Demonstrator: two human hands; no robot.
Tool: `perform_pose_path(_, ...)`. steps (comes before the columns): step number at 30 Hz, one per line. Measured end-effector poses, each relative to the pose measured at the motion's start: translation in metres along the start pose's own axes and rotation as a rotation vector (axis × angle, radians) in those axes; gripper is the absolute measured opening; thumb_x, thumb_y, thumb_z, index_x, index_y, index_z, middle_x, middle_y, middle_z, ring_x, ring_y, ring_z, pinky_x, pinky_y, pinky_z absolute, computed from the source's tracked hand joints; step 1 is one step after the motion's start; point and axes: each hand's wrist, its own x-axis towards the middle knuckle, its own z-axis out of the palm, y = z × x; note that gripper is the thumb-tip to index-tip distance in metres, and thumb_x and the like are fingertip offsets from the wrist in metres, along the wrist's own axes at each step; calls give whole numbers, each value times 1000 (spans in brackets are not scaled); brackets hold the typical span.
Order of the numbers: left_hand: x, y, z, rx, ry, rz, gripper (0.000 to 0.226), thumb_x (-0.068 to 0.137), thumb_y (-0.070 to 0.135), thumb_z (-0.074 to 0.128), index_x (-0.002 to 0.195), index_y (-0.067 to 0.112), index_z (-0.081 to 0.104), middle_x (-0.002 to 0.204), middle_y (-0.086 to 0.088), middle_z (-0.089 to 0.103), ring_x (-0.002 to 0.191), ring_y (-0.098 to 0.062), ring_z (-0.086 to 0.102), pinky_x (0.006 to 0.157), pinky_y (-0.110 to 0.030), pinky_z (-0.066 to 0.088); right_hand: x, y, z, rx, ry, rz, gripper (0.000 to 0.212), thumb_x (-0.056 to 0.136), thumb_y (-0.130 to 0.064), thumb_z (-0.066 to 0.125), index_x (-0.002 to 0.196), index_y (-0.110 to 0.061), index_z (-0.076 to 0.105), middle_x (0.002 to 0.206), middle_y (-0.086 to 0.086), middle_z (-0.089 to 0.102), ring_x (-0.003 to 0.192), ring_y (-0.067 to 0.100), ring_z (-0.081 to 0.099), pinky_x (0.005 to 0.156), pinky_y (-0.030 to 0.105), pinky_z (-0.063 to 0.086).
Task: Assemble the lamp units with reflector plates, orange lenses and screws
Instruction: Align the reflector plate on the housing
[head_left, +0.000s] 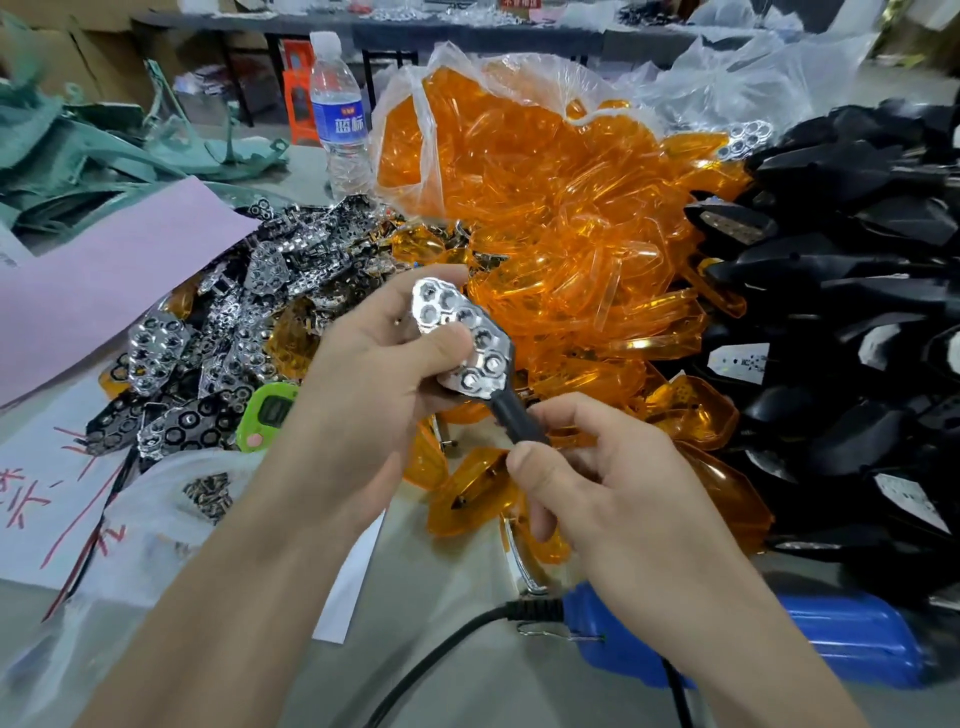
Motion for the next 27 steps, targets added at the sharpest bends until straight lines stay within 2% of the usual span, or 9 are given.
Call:
perform_pose_path(3,-3,-5,5,123,-45,23,42,86,18,67,124,36,70,109,-2,77,95,-19,74,82,-36,62,-1,1,0,-8,8,-17,9,98,-41,57,97,-40,65,63,-3,66,46,2,47,44,17,34)
perform_pose_path(5,-3,-9,2,416,30,134,49,92,28,71,135,49,61,113,18,74,104,-1,70,92,-28,58,1,3,1,-21,41,-17,18,100,-39,56,88,-32,67,59,-2,61,44,3,44,43,19,33)
perform_pose_path(7,-4,-10,0,748,175,253,55,84,49,73,137,57,56,110,36,65,104,16,62,91,-18,51,2,5,1,-36,93,-9,24,98,-42,54,83,-29,67,57,-3,58,45,4,43,43,22,34)
perform_pose_path(10,-12,-10,6,838,312,299,54,77,58,72,130,53,63,100,36,64,90,17,64,81,-18,55,3,8,4,-89,153,-22,21,97,-42,53,87,-32,68,57,-9,58,48,5,47,45,21,36)
perform_pose_path(12,-17,-10,15,912,355,364,42,80,57,70,122,50,69,92,36,64,84,13,66,78,-27,61,4,10,7,-101,179,-26,22,97,-42,53,86,-31,68,58,-9,58,49,6,48,46,21,35)
perform_pose_path(15,-22,-11,21,860,379,365,41,82,56,70,121,45,72,93,34,68,91,11,68,88,-32,62,4,11,9,-115,216,-28,21,96,-44,53,86,-32,67,60,-9,60,50,6,49,45,22,36)
perform_pose_path(19,-15,-11,14,797,326,232,72,82,50,79,145,52,43,112,35,64,103,14,63,90,-20,52,4,13,14,-163,256,-41,20,92,-48,50,90,-37,66,65,-13,63,52,4,52,48,19,41)
perform_pose_path(22,-9,-13,11,687,195,168,67,82,34,85,141,42,56,117,29,67,103,17,63,90,-22,56,2,12,16,-249,297,-23,18,92,-50,49,95,-41,64,69,-23,62,59,2,56,52,18,43)
perform_pose_path(27,-12,-14,19,489,251,186,67,71,36,80,136,31,64,122,19,73,106,10,68,88,-17,58,-1,2,23,-475,359,-3,13,99,-49,47,106,-42,56,64,-12,57,60,8,54,55,25,39)
